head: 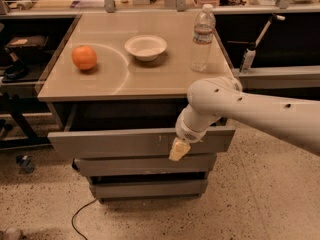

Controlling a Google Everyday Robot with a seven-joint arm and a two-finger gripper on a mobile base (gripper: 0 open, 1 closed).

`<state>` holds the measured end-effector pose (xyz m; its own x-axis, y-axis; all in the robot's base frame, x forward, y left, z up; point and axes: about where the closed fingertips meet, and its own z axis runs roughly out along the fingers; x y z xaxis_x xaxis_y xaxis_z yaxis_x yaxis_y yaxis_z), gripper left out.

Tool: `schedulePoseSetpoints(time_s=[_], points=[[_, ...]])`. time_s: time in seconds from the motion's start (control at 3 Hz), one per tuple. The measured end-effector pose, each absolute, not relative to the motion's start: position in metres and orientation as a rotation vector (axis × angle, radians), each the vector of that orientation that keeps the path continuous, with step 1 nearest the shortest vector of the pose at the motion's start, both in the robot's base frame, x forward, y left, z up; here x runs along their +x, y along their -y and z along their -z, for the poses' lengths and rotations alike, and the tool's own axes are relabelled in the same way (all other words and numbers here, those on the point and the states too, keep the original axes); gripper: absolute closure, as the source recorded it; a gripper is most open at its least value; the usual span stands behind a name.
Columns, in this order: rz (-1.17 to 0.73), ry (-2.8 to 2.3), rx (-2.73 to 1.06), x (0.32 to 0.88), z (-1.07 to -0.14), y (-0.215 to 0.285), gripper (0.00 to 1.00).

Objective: Open top drawer

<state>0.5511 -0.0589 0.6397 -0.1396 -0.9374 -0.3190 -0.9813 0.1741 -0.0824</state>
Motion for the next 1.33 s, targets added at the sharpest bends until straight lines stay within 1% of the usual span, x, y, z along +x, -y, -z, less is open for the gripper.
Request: schedulePoseSetpoints(time_s=[0.33,0.67,1.0,1.33], points=[[-0.210,-2.158,-1.834,0.5511,-0.6396,0.0589,0.61],[-0.210,-2.158,-1.834,0.5511,-0.6396,0.0589,0.82],[-0.210,-2.158,-1.834,0.5510,-0.6396,0.0589,1.00],[-0.210,-2.158,-1.834,0.5508,-0.6396,0.0589,1.00]])
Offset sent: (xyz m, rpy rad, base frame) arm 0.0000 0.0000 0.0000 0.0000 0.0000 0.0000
